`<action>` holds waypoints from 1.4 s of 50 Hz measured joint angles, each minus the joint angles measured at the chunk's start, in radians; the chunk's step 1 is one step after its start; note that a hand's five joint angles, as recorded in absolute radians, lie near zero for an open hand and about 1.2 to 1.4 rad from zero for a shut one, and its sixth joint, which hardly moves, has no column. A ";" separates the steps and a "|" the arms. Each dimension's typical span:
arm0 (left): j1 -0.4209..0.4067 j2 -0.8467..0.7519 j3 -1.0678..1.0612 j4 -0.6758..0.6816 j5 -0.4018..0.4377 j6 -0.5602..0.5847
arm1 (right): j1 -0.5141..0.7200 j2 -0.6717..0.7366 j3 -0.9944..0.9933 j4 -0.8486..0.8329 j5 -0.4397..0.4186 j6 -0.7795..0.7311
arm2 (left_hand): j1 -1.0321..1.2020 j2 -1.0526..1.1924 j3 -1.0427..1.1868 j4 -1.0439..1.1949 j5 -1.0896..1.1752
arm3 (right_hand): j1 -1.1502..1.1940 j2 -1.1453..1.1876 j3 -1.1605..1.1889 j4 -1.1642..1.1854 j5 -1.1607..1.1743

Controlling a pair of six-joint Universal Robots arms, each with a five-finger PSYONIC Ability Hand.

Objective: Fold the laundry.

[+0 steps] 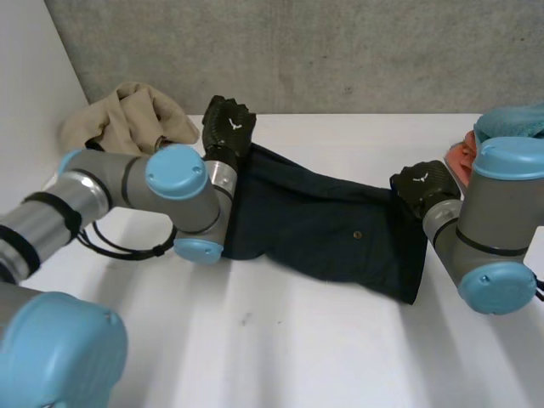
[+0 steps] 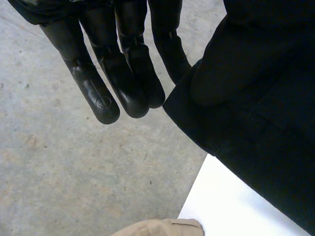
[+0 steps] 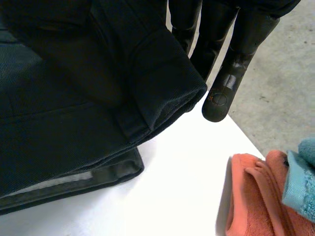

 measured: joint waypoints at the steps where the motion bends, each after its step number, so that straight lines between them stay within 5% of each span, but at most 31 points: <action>1: 0.000 -0.014 0.015 -0.001 0.001 0.000 | -0.001 0.006 -0.004 -0.005 0.000 -0.002 | 0.000 0.000 0.000 0.000 0.000 | 0.000 0.000 0.000 0.000 0.000; 4: -0.001 -0.069 0.067 -0.002 0.004 0.000 | -0.002 0.046 -0.029 -0.024 0.000 -0.022 | -0.008 -0.041 -0.040 -0.037 -0.019 | 0.000 0.000 0.000 0.000 0.000; 6: -0.003 -0.093 0.084 -0.001 0.007 -0.001 | -0.001 0.069 -0.049 -0.029 0.003 -0.036 | -0.224 -0.278 -0.258 -0.268 -0.226 | -0.008 -0.026 -0.027 -0.033 -0.011; 8: -0.006 -0.108 0.091 0.001 0.011 -0.001 | -0.001 0.087 -0.071 -0.031 0.011 -0.046 | -0.671 -0.681 -0.670 -0.674 -0.630 | -0.269 -0.357 -0.333 -0.341 -0.296; 10: -0.009 -0.113 0.093 0.002 0.013 -0.001 | -0.002 0.093 -0.086 -0.031 0.022 -0.051 | -0.808 -0.816 -0.806 -0.829 -0.786 | -0.438 -0.519 -0.512 -0.519 -0.475; 12: -0.016 -0.114 0.093 0.003 0.014 -0.001 | -0.005 0.092 -0.102 -0.030 0.044 -0.052 | -0.873 -0.916 -0.908 -0.928 -0.886 | -0.715 -0.870 -0.864 -0.873 -0.826; 17: -0.034 -0.088 0.083 0.001 0.003 -0.001 | -0.021 0.038 -0.112 -0.029 0.097 -0.042 | -0.890 -0.967 -0.958 -0.974 -0.932 | -0.757 -0.952 -0.968 -0.957 -0.904; 23: -0.034 0.041 -0.006 -0.016 -0.044 -0.016 | -0.041 -0.095 -0.071 -0.005 0.104 -0.013 | -0.890 -0.967 -0.958 -0.974 -0.932 | -0.757 -0.952 -0.968 -0.957 -0.904; 30: -0.025 0.338 -0.322 -0.044 -0.071 -0.136 | -0.060 -0.281 0.056 0.156 -0.015 0.098 | -0.890 -0.967 -0.958 -0.974 -0.932 | -0.757 -0.952 -0.968 -0.957 -0.905; 40: -0.014 0.641 -0.733 -0.186 -0.077 -0.509 | -0.090 -0.365 0.355 0.244 -0.217 0.244 | -0.889 -0.967 -0.958 -0.974 -0.932 | -0.755 -0.949 -0.962 -0.956 -0.903; 49: 0.024 0.702 -0.904 -0.207 -0.078 -0.604 | -0.080 -0.315 0.496 0.025 -0.214 0.238 | -0.889 -0.967 -0.958 -0.974 -0.932 | -0.694 -0.861 -0.863 -0.876 -0.829; 65: 0.038 0.792 -1.123 0.085 -0.142 -0.597 | -0.076 -0.195 0.490 -0.135 -0.143 0.224 | -0.889 -0.967 -0.958 -0.974 -0.932 | -0.655 -0.822 -0.817 -0.837 -0.789; 66: 0.038 0.803 -1.136 0.106 -0.141 -0.596 | -0.076 -0.192 0.489 -0.142 -0.141 0.223 | -0.889 -0.967 -0.958 -0.974 -0.932 | -0.396 -0.429 -0.444 -0.459 -0.429; 68: 0.037 0.820 -1.156 0.140 -0.140 -0.595 | -0.076 -0.188 0.487 -0.149 -0.140 0.222 | -0.889 -0.967 -0.958 -0.974 -0.932 | -0.396 -0.429 -0.444 -0.459 -0.429; 70: 0.035 0.848 -1.185 0.189 -0.138 -0.592 | -0.079 -0.185 0.484 -0.157 -0.140 0.218 | -0.889 -0.967 -0.958 -0.974 -0.932 | -0.150 -0.062 -0.055 -0.048 -0.044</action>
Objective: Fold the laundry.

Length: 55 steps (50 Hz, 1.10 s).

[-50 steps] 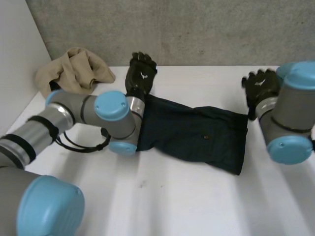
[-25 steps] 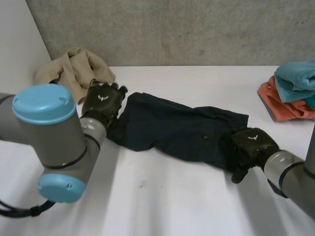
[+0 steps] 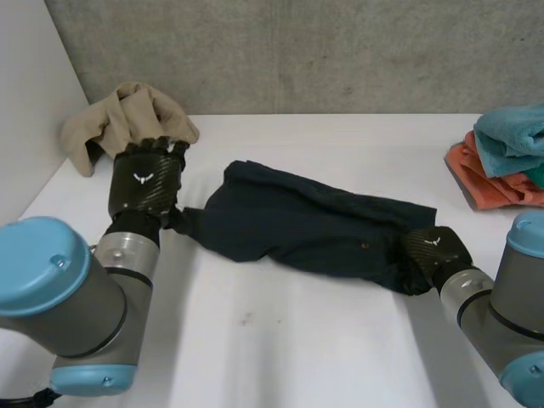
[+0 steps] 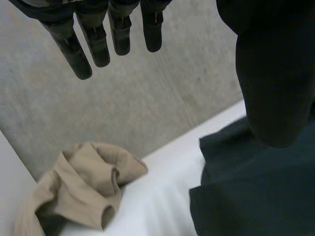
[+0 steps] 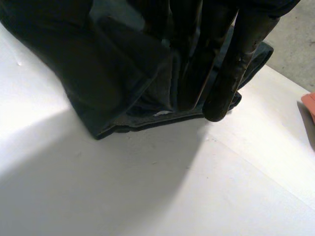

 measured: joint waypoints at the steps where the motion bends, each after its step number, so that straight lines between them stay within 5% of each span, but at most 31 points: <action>1: 0.000 0.000 0.000 0.000 0.000 0.000 | 0.000 0.000 0.000 0.000 0.000 0.000 | 0.000 0.000 0.000 0.000 0.000 | 0.000 0.000 0.000 0.000 0.000; 15: 0.004 0.038 -0.035 0.046 0.002 0.004 | -0.130 -0.091 0.011 0.020 -0.012 -0.240 | 0.000 0.000 0.000 0.000 0.000 | 0.097 0.055 0.053 0.048 0.044; 22: 0.008 0.041 -0.035 0.043 0.001 0.005 | -0.278 -0.141 -0.046 0.057 -0.006 -0.578 | 0.000 0.000 0.000 0.000 0.000 | 0.134 0.060 0.053 0.048 0.050; 36: 0.005 0.052 -0.041 0.040 0.000 0.005 | 0.076 -0.102 -0.344 0.073 -0.021 -0.723 | 0.000 0.000 0.000 0.000 0.000 | 0.141 0.061 0.056 0.048 0.056; 44: 0.001 0.091 -0.027 0.034 0.000 0.006 | 0.395 0.029 -0.321 0.167 -0.270 -0.798 | 0.000 0.000 0.000 0.000 0.000 | 0.139 0.056 0.060 0.040 0.053; 48: -0.001 0.102 -0.004 0.031 0.002 0.006 | 0.423 0.056 -0.281 0.217 -0.347 -0.834 | 0.000 0.000 0.000 0.000 0.000 | -0.061 -0.221 -0.204 -0.223 -0.178; 50: -0.003 0.103 0.014 0.029 0.003 0.007 | 0.420 0.058 -0.269 0.234 -0.366 -0.837 | 0.000 0.000 0.000 0.000 0.000 | -0.418 -0.602 -0.591 -0.574 -0.527; 51: -0.006 0.102 0.028 0.028 0.003 0.009 | 0.415 0.056 -0.266 0.240 -0.371 -0.833 | 0.000 0.000 0.000 0.000 0.000 | -0.418 -0.602 -0.591 -0.574 -0.527; 52: -0.011 0.100 0.044 0.027 0.005 0.013 | 0.402 0.047 -0.264 0.246 -0.376 -0.817 | 0.000 0.000 0.000 0.000 0.000 | -0.591 -0.845 -0.847 -0.857 -0.795; 55: -0.038 0.079 0.094 0.023 0.011 0.028 | 0.342 -0.013 -0.264 0.251 -0.377 -0.694 | 0.000 0.000 0.000 0.000 0.000 | -0.608 -0.890 -0.911 -0.909 -0.864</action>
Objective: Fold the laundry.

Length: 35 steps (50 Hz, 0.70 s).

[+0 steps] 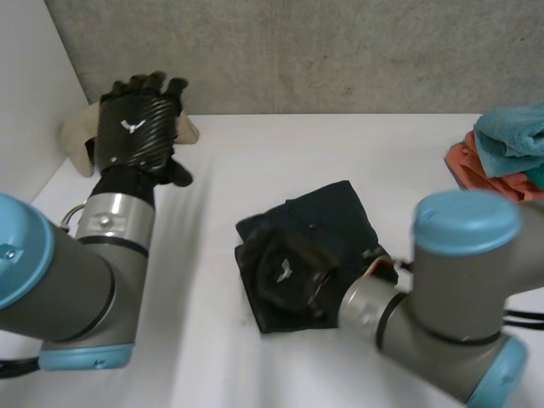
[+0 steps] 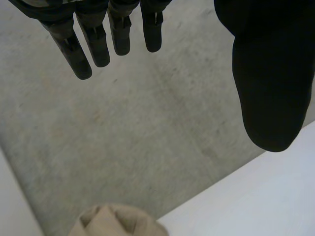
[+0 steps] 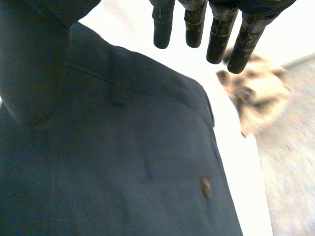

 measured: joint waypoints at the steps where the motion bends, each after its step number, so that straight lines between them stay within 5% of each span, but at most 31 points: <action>1: -0.011 -0.009 0.016 -0.002 0.002 0.005 | -0.016 -0.019 -0.001 -0.001 0.001 0.044 | 0.000 0.000 0.000 0.000 0.000 | 0.000 0.000 -0.001 0.000 0.000; 10: -0.150 -0.145 0.174 -0.098 0.013 0.043 | -0.209 -0.163 -0.026 0.014 0.010 0.649 | 0.000 0.000 0.000 0.000 0.000 | 0.000 0.000 -0.002 0.000 0.000; 14: -0.202 -0.223 0.242 -0.203 0.006 0.039 | -0.262 -0.151 -0.046 0.055 0.011 0.766 | 0.000 0.000 0.000 0.000 0.000 | 0.000 0.000 -0.002 0.000 0.000; 35: -0.286 -0.490 0.372 -0.519 -0.132 -0.088 | -0.262 0.193 -0.261 0.303 0.120 0.539 | 0.000 0.000 0.000 0.000 0.000 | -0.019 0.000 -0.006 0.000 0.000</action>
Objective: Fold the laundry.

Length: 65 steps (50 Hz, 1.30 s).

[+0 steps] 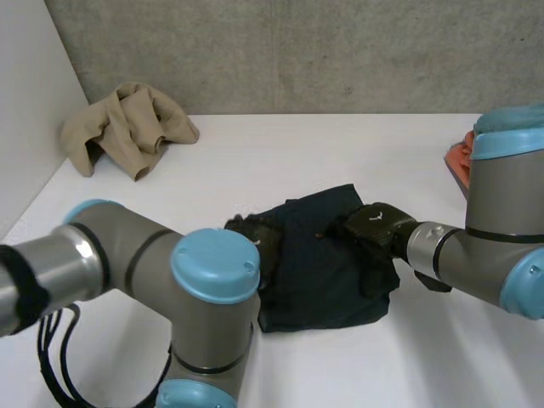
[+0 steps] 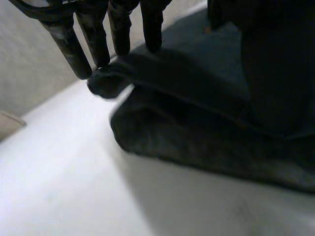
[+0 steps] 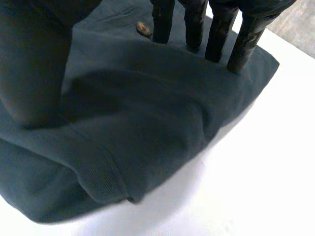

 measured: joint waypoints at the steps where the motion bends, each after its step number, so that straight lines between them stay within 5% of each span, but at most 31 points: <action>1: 0.000 -0.011 0.006 -0.008 0.000 0.001 | 0.000 0.003 0.001 -0.002 0.007 -0.008 | 0.000 0.000 0.000 0.000 0.000 | 0.000 0.000 0.000 0.000 0.000; 14: 0.005 -0.033 0.055 -0.055 0.004 0.001 | -0.009 -0.048 0.086 -0.082 0.043 -0.071 | -0.027 0.000 0.000 0.000 0.000 | -0.028 0.000 -0.014 0.000 0.000; 19: 0.007 0.075 0.050 -0.050 0.004 -0.004 | -0.012 -0.206 0.223 -0.171 0.036 -0.071 | -0.027 0.000 0.000 0.000 0.000 | -0.031 0.000 -0.016 0.000 0.000; 29: 0.049 0.195 -0.006 -0.047 0.004 -0.008 | -0.006 -0.298 0.444 -0.269 0.022 -0.057 | -0.027 0.000 0.000 0.000 0.000 | -0.031 0.000 -0.016 0.000 0.000; 43: 0.099 0.210 -0.106 -0.010 0.006 -0.010 | 0.035 -0.210 0.561 -0.553 0.064 -0.061 | -0.027 0.000 0.000 0.000 0.000 | -0.031 0.000 -0.016 0.000 0.000; 59: 0.101 0.209 -0.128 0.010 0.005 -0.012 | 0.041 -0.108 0.495 -0.676 0.106 -0.092 | -0.027 0.000 0.000 0.000 0.000 | -0.015 0.003 0.002 0.001 0.000; 64: 0.102 0.208 -0.130 0.009 0.005 -0.013 | 0.041 -0.098 0.486 -0.687 0.107 -0.108 | -0.027 0.000 0.000 0.000 0.000 | 0.118 0.147 0.152 0.129 0.122; 65: 0.102 0.208 -0.130 0.009 0.005 -0.013 | 0.041 -0.088 0.472 -0.700 0.108 -0.131 | -0.027 0.000 0.000 0.000 0.000 | 0.235 0.335 0.343 0.313 0.264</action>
